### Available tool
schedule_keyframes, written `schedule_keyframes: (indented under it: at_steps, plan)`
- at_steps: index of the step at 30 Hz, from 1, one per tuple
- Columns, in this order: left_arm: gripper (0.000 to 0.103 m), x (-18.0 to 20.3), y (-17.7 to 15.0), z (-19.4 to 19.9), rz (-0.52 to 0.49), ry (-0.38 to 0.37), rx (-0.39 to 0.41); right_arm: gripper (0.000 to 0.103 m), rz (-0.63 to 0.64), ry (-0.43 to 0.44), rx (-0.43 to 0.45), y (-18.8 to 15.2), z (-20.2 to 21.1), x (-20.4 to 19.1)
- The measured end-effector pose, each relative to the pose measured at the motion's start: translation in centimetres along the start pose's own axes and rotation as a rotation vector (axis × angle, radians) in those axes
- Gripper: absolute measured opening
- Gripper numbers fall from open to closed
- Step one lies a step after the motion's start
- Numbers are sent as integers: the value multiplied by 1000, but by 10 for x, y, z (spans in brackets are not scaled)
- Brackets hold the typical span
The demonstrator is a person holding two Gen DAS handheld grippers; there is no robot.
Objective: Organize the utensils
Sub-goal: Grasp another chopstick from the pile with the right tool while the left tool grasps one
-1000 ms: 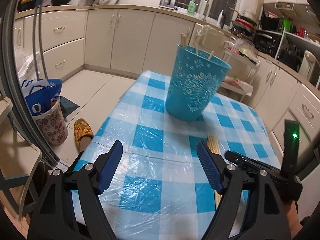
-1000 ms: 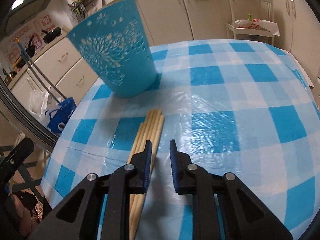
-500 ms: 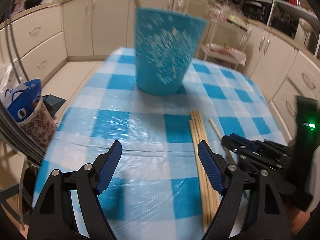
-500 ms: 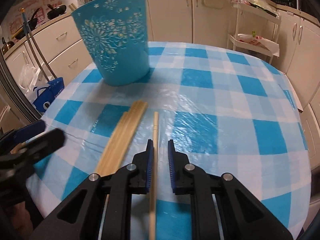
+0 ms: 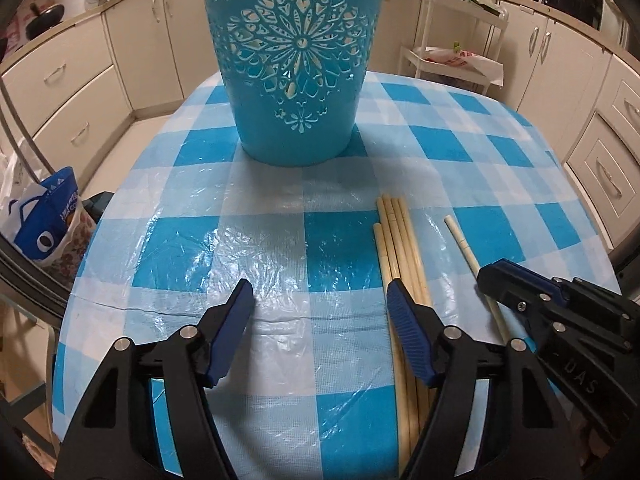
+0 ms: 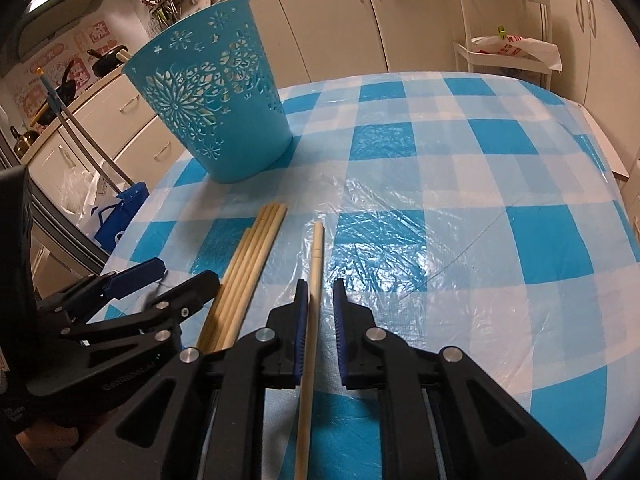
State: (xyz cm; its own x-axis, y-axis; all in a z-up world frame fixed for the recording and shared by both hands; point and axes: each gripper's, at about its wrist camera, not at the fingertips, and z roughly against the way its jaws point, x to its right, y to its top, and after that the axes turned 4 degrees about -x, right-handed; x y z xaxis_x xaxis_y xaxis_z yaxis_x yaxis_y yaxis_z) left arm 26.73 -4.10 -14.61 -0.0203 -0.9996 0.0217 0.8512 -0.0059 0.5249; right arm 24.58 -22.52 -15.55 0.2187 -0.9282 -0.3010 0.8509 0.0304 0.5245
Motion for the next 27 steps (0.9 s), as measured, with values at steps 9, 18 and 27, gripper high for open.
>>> schedule_keyframes:
  at_steps: [9,18,27]
  plan:
    - [59,14,4,-2,-41,-17,1,13,0,0,1,0,0,-1]
    - [25,10,7,-1,-55,-112,-54,14,58,-30,-13,3,-3,-10]
    - [5,6,6,-1,-89,-160,-81,6,103,-73,-32,4,-4,-10]
